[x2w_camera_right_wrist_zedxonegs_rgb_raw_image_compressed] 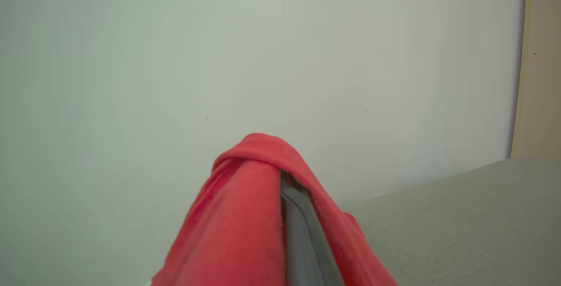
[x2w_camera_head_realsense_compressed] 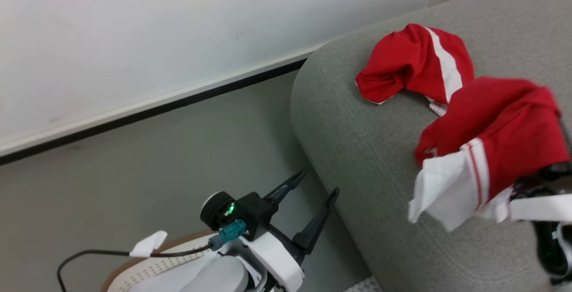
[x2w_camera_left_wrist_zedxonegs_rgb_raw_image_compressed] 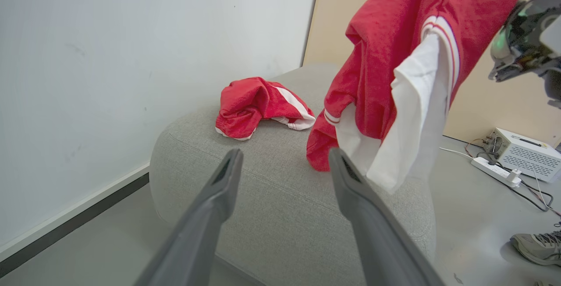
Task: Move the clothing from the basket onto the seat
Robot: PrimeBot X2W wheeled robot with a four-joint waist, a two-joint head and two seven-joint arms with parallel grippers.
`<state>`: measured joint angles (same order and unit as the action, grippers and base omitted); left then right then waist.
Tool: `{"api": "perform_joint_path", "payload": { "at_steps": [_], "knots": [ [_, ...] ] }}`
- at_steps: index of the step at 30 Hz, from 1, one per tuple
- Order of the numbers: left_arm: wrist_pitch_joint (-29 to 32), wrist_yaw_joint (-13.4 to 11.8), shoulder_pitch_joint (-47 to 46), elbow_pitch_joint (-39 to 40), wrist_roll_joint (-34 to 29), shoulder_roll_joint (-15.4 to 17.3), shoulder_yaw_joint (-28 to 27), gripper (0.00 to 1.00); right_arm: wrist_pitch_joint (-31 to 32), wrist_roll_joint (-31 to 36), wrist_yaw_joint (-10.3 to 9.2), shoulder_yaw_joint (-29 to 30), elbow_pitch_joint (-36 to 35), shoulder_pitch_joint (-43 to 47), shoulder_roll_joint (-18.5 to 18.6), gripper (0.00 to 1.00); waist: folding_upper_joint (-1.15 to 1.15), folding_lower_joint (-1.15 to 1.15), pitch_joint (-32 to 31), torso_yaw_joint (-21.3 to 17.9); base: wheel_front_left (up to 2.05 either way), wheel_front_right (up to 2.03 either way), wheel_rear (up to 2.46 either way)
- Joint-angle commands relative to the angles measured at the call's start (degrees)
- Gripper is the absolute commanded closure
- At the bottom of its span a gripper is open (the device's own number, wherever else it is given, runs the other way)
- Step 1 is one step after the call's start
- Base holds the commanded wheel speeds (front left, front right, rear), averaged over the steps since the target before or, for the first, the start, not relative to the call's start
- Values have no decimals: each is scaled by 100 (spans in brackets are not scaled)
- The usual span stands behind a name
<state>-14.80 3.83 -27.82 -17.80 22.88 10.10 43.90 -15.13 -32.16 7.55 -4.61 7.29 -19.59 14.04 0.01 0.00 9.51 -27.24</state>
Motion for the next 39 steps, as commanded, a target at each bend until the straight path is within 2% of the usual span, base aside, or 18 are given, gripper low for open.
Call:
{"api": "perform_joint_path", "payload": {
  "at_steps": [1, 9, 15, 17, 20, 24, 29, 33, 34, 35, 36, 37, 38, 39],
  "knots": [
    [-42, 6, -71, 0, -35, 28, -5, 0, -2, 10, -13, 69, -33, -162, 77, 100, -1, 0, 138, 103, 0, 0, 0],
    [100, 46, -449, 95, -117, 110, -3, 0, -2, -220, -13, 535, 184, -979, 843, 100, -1, 0, 1050, 630, 0, 0, 0],
    [158, 43, -722, 184, -194, 192, -14, 0, 2, -471, -13, 1062, 800, -1601, 1575, 100, -1, 0, 1815, 999, 0, 0, 0],
    [184, 47, -800, 192, -222, 222, -20, 0, 0, -91, -13, 1088, 1103, -1740, 1985, 100, -1, 0, 1998, 1105, 0, 0, 0],
    [191, 29, -899, 214, -246, 248, -33, 0, 3, 149, -13, 1166, 1620, -1952, 2220, 100, -1, 0, 2201, 1232, 0, 0, 0],
    [181, 12, -976, 208, -228, 250, -53, 0, 160, 290, -13, 896, 2416, -2133, 2312, 100, -1, 0, 2341, 1335, 0, 0, 0],
    [144, 10, -1006, 100, -159, 192, -40, 0, 1204, 280, -14, 199, 3572, -2110, 2336, 99, -1, 0, 2339, 1396, 0, 0, 0],
    [105, 4, -988, 29, -122, 160, -42, 0, 1330, 145, -14, -28, 3881, -2220, 2331, 94, -1, 0, 2258, 1411, 0, 0, 0],
    [88, -3, -970, 6, -112, 161, -53, 0, 1341, 120, -13, -112, 3964, -2225, 2343, 89, -1, 0, 2221, 1408, 0, 0, 0],
    [84, -6, -950, -16, -95, 157, -63, 0, 1340, 83, -13, -193, 4023, -2240, 2349, 78, -1, 0, 2181, 1400, 0, 0, 0],
    [81, -6, -925, -41, -77, 156, -64, 0, 1364, 54, -14, -272, 4068, -2246, 2354, 61, -1, 0, 2137, 1391, 0, 0, 0],
    [69, -8, -899, -74, -61, 156, -76, 0, 1394, 24, -13, -363, 4107, -2254, 2368, 4, -1, 0, 2087, 1378, 0, 0, 0],
    [55, -12, -872, -106, -48, 149, -83, 0, 1419, 18, -13, -472, 4122, -2261, 2391, 0, -1, 0, 2032, 1363, 0, 0, 0],
    [58, -12, -839, -133, -38, 134, -89, 0, 1448, 21, -13, -579, 4128, -2260, 2429, 0, -1, 0, 1963, 1346, 0, 0, 0]
  ]
}}
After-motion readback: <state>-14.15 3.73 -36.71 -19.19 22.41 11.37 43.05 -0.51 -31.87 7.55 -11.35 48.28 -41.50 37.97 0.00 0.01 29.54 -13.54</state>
